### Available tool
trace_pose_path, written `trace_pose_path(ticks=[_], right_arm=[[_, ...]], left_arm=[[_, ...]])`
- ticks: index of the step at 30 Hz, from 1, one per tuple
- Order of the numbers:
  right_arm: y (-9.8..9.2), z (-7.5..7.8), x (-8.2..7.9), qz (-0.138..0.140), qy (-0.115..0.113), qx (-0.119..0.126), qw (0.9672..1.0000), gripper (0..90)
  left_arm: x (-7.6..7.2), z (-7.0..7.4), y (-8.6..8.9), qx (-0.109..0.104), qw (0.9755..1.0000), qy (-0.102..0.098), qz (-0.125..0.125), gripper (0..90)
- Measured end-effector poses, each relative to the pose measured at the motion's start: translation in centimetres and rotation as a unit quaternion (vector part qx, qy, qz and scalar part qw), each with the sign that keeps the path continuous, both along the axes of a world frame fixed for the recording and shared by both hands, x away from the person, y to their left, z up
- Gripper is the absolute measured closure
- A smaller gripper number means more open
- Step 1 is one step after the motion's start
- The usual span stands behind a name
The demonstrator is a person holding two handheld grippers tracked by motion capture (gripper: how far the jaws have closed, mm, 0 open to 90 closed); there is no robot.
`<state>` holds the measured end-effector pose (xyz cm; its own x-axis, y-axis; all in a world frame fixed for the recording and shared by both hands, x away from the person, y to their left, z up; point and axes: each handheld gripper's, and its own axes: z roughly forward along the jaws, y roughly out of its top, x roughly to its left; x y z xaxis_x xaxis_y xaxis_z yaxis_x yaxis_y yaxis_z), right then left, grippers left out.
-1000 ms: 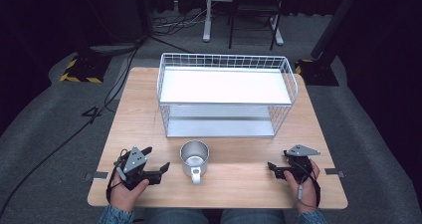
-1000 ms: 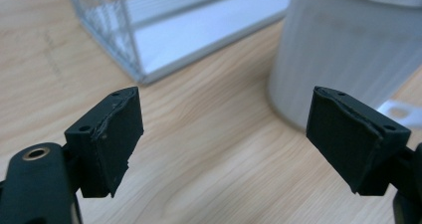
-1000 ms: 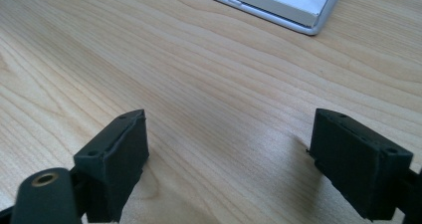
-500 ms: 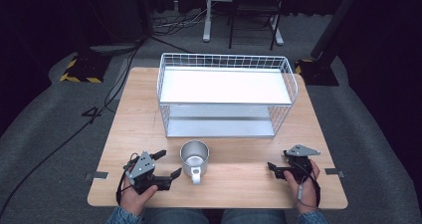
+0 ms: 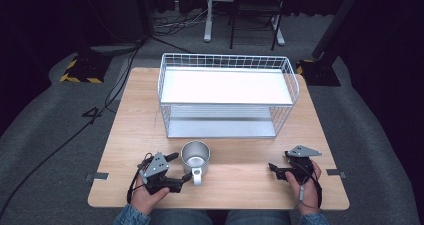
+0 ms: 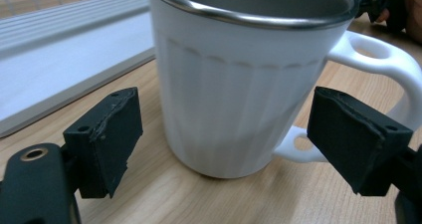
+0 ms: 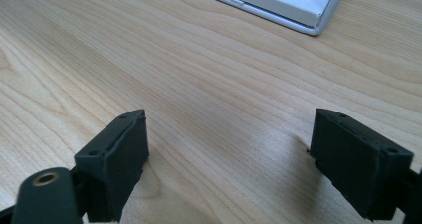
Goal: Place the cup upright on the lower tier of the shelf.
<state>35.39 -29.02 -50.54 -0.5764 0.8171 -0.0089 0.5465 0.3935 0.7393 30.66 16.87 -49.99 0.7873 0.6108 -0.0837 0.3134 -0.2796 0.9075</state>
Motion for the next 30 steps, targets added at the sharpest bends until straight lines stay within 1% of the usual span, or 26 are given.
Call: trace_pose_path(ticks=[2, 3, 4, 5, 8, 11, 14, 20, 24, 25, 26, 27, 30], right_arm=[[0.0, 0.0, 0.0, 0.001, 0.000, 0.000, 1.0000, 15.5], [0.0, 0.0, 0.0, 0.001, 0.000, 0.000, 1.0000, 15.5], [0.0, 0.0, 0.0, 0.001, 0.000, 0.000, 1.0000, 15.5], [0.0, 0.0, 0.0, 0.001, 0.000, 0.000, 1.0000, 15.5], [0.0, 0.0, 0.0, 0.001, 0.000, 0.000, 1.0000, 15.5], [0.0, 0.0, 0.0, 0.000, 0.000, 0.000, 1.0000, 15.5], [0.0, 0.0, 0.0, 0.000, -0.001, 0.000, 1.0000, 15.7], [0.1, 0.0, -0.1, 0.000, -0.006, -0.005, 1.0000, 15.8], [0.1, 0.0, -0.2, 0.000, -0.008, -0.007, 0.9999, 15.8], [0.2, 0.0, -0.2, 0.000, -0.011, -0.008, 0.9999, 15.8], [0.2, 0.0, -0.2, 0.000, -0.011, -0.008, 0.9999, 15.8], [0.2, 0.0, -0.3, 0.001, -0.014, -0.010, 0.9999, 15.9], [0.2, 0.0, -0.3, 0.002, -0.013, -0.010, 0.9999, 16.0]], left_arm=[[0.1, 0.0, -0.2, -0.001, 1.0000, 0.002, 0.001, 14.4], [0.2, 0.0, -0.5, -0.007, 1.0000, 0.000, -0.004, 14.3], [0.2, 0.0, -0.5, -0.007, 1.0000, 0.000, -0.004, 13.7], [0.4, 0.0, -0.8, -0.004, 1.0000, -0.002, -0.007, 13.6], [0.6, 0.0, -1.2, -0.005, 0.9999, -0.002, -0.009, 12.6], [1.0, 0.0, -1.9, -0.003, 1.0000, -0.001, -0.003, 10.1], [1.2, 0.0, -2.2, 0.001, 1.0000, 0.000, -0.004, 7.8], [2.0, 0.0, -2.9, 0.006, 0.9998, 0.015, -0.007, 6.3], [2.3, 0.0, -3.4, 0.014, 0.9996, 0.022, -0.005, 5.5], [2.6, 0.1, -3.8, 0.025, 0.9994, 0.025, -0.005, 5.2], [2.6, 0.1, -3.8, 0.025, 0.9994, 0.025, -0.005, 5.1], [2.7, 0.1, -4.1, 0.032, 0.9991, 0.028, -0.005, 5.1], [2.9, 0.1, -4.3, 0.033, 0.9989, 0.031, -0.007, 5.1]])
